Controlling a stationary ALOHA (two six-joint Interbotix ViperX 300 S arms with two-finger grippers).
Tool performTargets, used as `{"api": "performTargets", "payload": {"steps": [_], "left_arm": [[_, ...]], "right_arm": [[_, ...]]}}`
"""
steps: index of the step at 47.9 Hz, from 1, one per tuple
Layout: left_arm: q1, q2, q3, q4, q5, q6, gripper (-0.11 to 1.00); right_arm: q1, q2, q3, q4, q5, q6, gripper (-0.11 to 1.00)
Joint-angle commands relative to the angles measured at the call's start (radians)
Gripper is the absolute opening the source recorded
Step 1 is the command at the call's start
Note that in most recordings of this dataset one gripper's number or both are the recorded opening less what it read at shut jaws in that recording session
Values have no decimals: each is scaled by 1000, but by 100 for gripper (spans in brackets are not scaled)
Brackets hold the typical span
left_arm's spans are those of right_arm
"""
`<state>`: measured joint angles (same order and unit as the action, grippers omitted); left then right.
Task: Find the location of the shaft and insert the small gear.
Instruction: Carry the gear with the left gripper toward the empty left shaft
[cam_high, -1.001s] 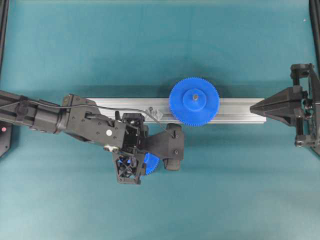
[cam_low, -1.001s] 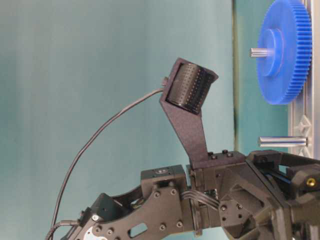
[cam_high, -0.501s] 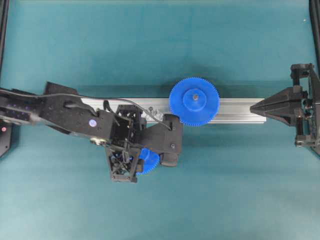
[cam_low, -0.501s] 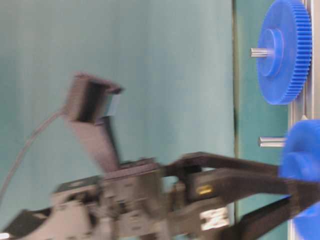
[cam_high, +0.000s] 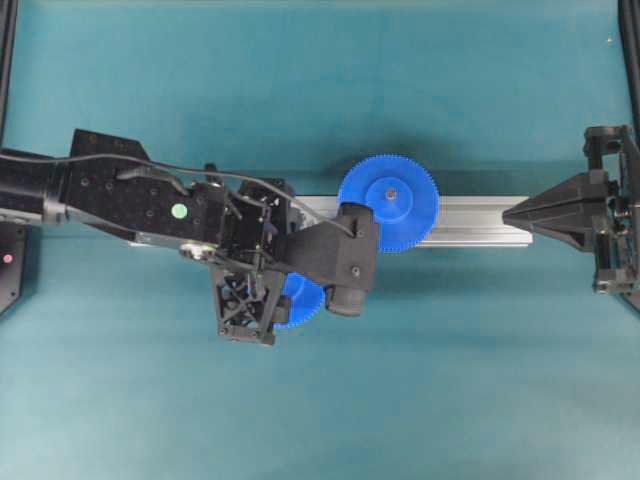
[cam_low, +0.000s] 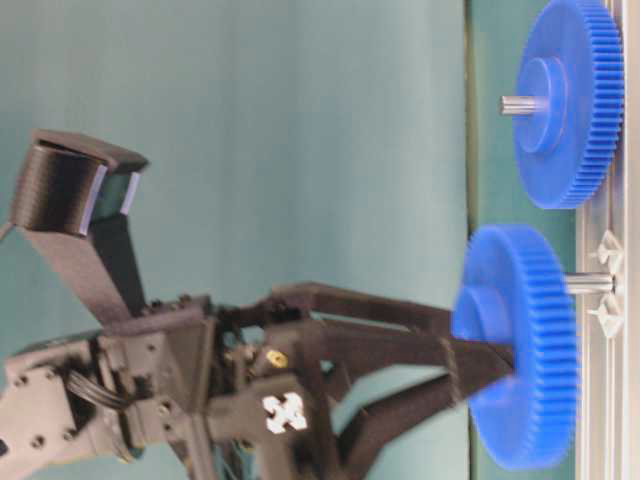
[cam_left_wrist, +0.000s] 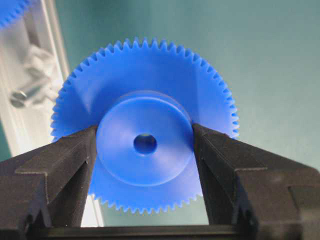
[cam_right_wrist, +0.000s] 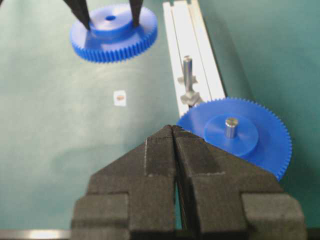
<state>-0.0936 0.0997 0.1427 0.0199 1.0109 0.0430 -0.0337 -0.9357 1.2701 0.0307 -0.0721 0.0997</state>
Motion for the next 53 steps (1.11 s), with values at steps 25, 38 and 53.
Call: {"api": "performTargets", "payload": {"steps": [25, 38, 53], "left_arm": [[40, -41, -34, 6, 15, 6, 63], [66, -40, -37, 6, 15, 58, 63], [103, -32, -46, 6, 6, 74, 63]], "right_arm": [[-14, -5, -3, 0, -3, 9, 1], [-14, -6, -2, 2, -2, 9, 1], [-14, -23, 9, 0, -3, 9, 1]]}}
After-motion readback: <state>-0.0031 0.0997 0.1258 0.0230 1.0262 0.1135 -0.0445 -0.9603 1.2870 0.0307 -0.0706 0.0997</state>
